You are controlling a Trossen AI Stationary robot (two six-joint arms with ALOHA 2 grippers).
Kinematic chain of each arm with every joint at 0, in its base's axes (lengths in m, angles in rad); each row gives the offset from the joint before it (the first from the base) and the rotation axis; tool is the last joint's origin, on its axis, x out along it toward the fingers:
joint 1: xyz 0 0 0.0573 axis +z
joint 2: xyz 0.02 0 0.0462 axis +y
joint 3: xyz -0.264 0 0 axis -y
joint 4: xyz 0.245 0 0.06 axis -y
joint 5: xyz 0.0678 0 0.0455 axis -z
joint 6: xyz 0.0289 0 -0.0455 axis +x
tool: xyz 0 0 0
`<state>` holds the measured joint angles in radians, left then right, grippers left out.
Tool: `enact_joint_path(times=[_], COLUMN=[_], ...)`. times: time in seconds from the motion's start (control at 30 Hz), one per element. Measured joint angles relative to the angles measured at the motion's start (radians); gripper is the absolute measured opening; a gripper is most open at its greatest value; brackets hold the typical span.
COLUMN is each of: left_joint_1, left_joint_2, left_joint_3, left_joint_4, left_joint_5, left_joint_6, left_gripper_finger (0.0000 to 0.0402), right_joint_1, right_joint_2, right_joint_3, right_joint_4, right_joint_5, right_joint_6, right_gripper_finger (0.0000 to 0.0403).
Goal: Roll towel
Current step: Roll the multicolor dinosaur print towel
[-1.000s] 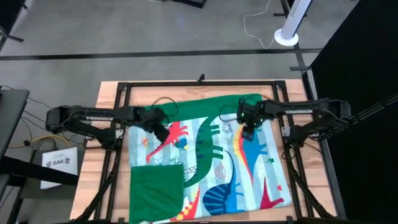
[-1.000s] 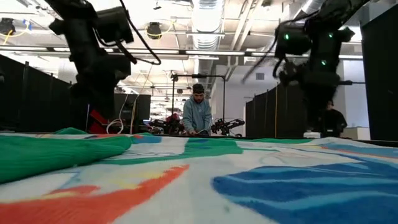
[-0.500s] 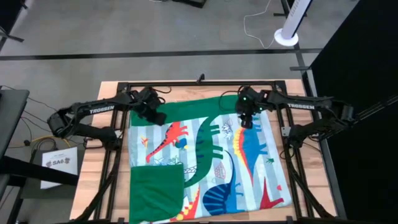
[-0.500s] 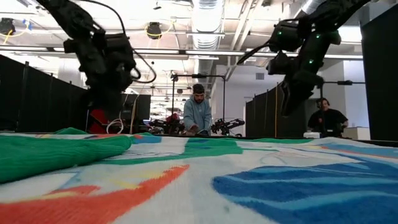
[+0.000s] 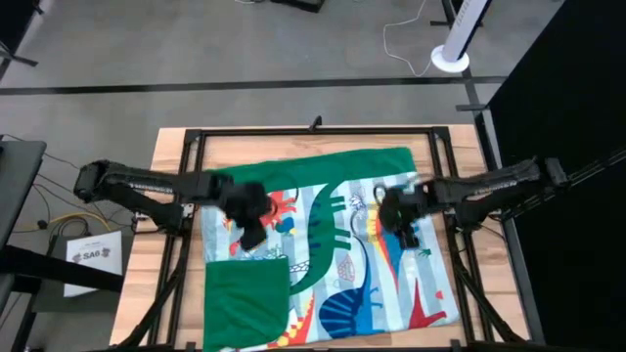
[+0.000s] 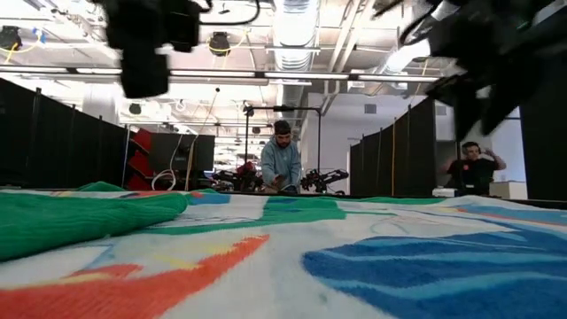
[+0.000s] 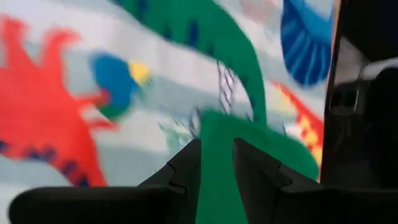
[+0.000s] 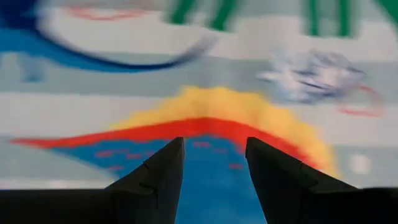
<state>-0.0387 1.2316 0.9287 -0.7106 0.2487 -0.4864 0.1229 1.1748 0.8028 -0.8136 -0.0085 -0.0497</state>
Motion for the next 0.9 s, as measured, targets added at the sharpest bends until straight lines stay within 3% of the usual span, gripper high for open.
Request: enact_joint_path(times=[0.2,0.33,0.4,0.5,0.67,0.9], left_joint_1=[-0.396,-0.640,-0.741,-0.849,-0.954,-0.997], left_joint_2=[0.014,0.084,0.153,0.287,0.510,0.687], left_joint_3=[0.000,0.018,0.054,0.158,0.335,0.466], left_joint_4=[0.058,0.202,0.190,0.176,0.018,0.020], left_joint_5=[-0.157,-0.256,-0.281,-0.280,-0.281,-0.221], left_joint_6=[-0.349,-0.581,-0.633,-0.637,-0.605,-0.636], left_gripper_finger=[0.0076,0.0070,0.0064,0.0055,0.0047,0.0053], right_joint_1=[0.348,0.512,0.549,0.578,0.621,0.674], right_joint_2=[0.023,0.048,0.075,0.152,0.321,0.471], right_joint_3=[0.000,0.001,0.007,0.057,0.191,0.333], right_joint_4=[0.040,0.123,0.132,0.130,0.050,-0.068], right_joint_5=[0.008,0.146,0.189,0.194,0.194,0.193], right_joint_6=[0.302,0.468,0.531,0.615,0.635,0.785], right_gripper_finger=[0.0162,0.0162,0.0162,0.0162,0.0162,0.0163])
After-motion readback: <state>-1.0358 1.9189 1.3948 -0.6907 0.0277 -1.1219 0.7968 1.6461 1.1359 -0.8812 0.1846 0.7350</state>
